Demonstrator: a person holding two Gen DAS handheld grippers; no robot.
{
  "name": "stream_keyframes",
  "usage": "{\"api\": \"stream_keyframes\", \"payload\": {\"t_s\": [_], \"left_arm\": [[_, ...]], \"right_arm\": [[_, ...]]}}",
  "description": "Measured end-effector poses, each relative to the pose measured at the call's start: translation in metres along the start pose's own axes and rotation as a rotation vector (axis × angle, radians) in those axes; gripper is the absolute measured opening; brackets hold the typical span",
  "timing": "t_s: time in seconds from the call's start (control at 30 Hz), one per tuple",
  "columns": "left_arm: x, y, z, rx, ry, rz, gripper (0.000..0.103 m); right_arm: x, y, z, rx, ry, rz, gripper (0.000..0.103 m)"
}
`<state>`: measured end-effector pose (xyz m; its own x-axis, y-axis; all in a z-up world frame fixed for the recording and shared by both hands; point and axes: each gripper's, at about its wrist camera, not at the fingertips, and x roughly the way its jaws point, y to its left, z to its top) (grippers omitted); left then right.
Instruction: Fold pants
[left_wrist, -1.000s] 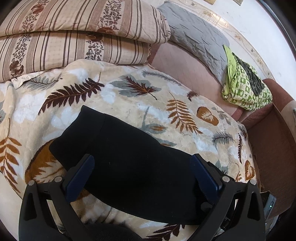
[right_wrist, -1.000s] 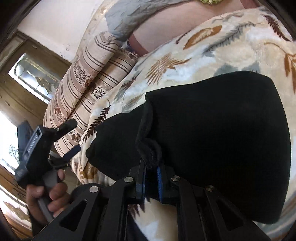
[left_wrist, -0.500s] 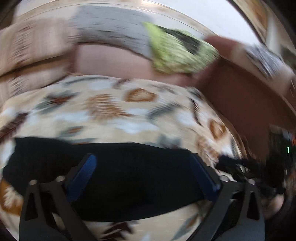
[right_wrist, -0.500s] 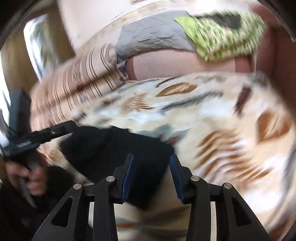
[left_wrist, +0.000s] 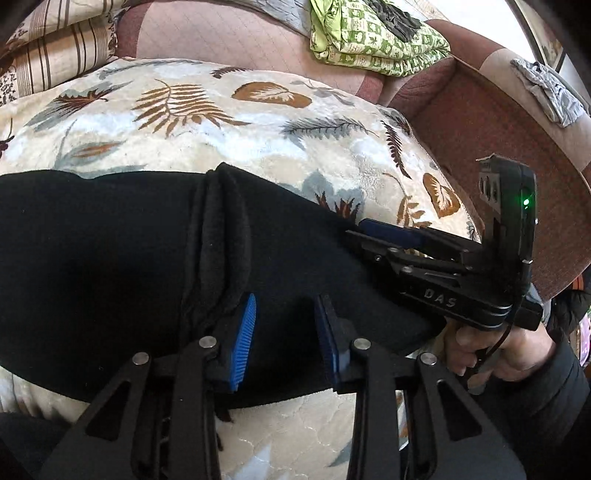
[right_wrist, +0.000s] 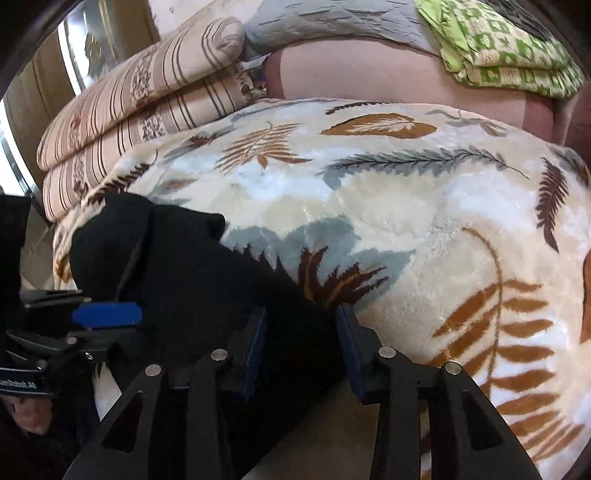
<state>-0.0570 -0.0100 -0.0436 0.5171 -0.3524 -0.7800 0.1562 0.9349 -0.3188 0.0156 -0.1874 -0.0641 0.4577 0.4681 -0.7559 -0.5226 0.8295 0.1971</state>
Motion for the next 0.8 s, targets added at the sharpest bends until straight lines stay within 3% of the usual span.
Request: {"api": "stream_keyframes", "payload": {"t_s": [0.13, 0.2, 0.27, 0.33, 0.37, 0.43, 0.47, 0.53, 0.7, 0.73, 0.8], "left_arm": [[-0.018, -0.001, 0.017, -0.031, -0.039, -0.049, 0.036], [-0.030, -0.001, 0.033, -0.026, -0.087, -0.077, 0.048], [-0.034, -0.005, 0.054, -0.024, -0.114, -0.109, 0.050], [-0.020, -0.009, 0.070, -0.019, -0.085, -0.132, 0.050], [-0.007, -0.007, 0.073, -0.024, -0.050, -0.099, 0.050], [0.030, 0.006, 0.065, -0.084, 0.082, -0.061, 0.049], [0.038, 0.010, 0.059, -0.096, 0.092, -0.067, 0.046], [0.034, 0.012, 0.050, -0.083, 0.040, -0.078, 0.045], [0.035, 0.010, 0.048, -0.072, 0.032, -0.070, 0.046], [0.034, 0.010, 0.047, -0.073, 0.028, -0.075, 0.047], [0.035, 0.011, 0.049, -0.080, 0.034, -0.105, 0.059]], "right_arm": [[-0.025, 0.003, -0.002, 0.006, -0.069, -0.019, 0.039], [-0.044, 0.011, -0.008, -0.013, -0.115, -0.057, 0.039], [-0.062, 0.025, -0.017, -0.019, -0.149, -0.062, 0.040], [-0.068, 0.039, -0.025, -0.028, -0.143, -0.046, 0.040], [-0.065, 0.044, -0.029, -0.021, -0.117, -0.040, 0.040], [-0.051, 0.050, -0.040, 0.003, -0.040, -0.058, 0.041], [-0.044, 0.052, -0.046, 0.004, -0.023, -0.073, 0.040], [-0.044, 0.052, -0.049, 0.012, -0.039, -0.084, 0.041], [-0.041, 0.044, -0.049, 0.042, -0.043, -0.053, 0.041], [-0.041, 0.045, -0.050, 0.039, -0.046, -0.056, 0.041], [-0.043, 0.047, -0.050, 0.034, -0.053, -0.062, 0.041]]}}
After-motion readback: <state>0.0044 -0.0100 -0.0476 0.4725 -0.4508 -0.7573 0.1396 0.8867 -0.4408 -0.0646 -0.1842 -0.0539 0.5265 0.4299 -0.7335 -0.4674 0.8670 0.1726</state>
